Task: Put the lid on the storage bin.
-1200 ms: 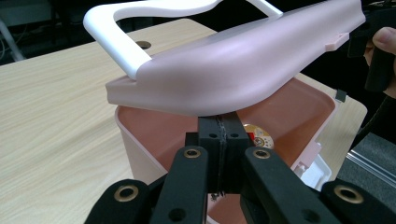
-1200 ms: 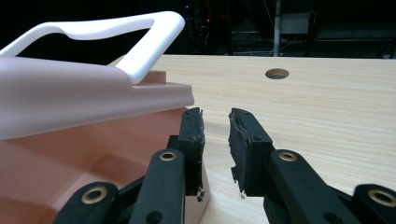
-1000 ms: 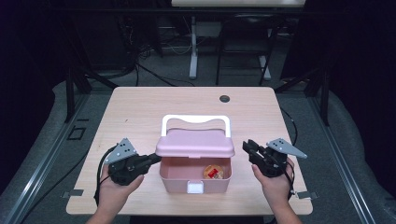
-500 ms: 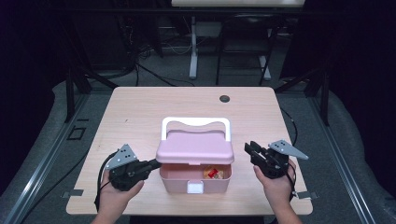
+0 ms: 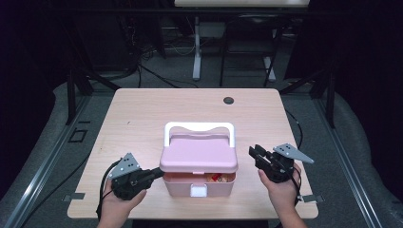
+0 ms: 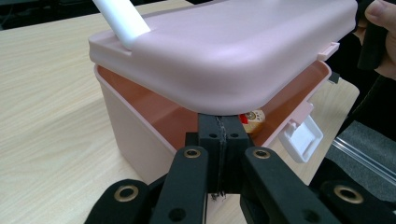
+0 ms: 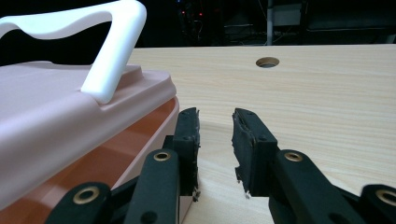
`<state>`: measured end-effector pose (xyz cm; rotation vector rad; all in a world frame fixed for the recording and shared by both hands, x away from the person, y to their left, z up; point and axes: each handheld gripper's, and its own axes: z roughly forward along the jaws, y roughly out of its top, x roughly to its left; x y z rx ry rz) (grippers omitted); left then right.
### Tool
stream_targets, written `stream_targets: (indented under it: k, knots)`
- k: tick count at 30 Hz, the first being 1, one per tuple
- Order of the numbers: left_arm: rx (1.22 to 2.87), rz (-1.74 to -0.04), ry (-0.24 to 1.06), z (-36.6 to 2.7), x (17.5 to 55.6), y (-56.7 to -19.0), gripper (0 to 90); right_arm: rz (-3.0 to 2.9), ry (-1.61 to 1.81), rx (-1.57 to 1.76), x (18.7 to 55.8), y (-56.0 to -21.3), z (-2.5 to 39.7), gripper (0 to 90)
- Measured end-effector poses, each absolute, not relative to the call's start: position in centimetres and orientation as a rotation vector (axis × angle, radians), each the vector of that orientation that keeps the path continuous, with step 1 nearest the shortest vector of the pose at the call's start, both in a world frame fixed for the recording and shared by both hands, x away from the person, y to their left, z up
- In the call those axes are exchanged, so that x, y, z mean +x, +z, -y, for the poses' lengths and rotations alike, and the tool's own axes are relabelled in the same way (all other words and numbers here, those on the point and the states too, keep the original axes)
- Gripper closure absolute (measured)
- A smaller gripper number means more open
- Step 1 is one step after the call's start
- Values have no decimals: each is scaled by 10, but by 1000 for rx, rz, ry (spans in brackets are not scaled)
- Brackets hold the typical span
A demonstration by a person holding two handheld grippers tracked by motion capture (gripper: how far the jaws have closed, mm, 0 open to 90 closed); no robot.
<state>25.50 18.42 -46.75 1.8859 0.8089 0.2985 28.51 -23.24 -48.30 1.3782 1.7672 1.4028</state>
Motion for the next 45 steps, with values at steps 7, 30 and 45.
stream_targets:
  k: [7,30,45]
  knots:
    - [1886,-816,291,-186,252,-471,897,-1778,1395,1381,285,-485,231,708]
    - [1911,-821,290,-190,248,-477,898,-1793,1379,1395,286,-490,231,708]
    - [1926,-825,282,-191,245,-480,897,-1802,1371,1413,292,-498,235,567]
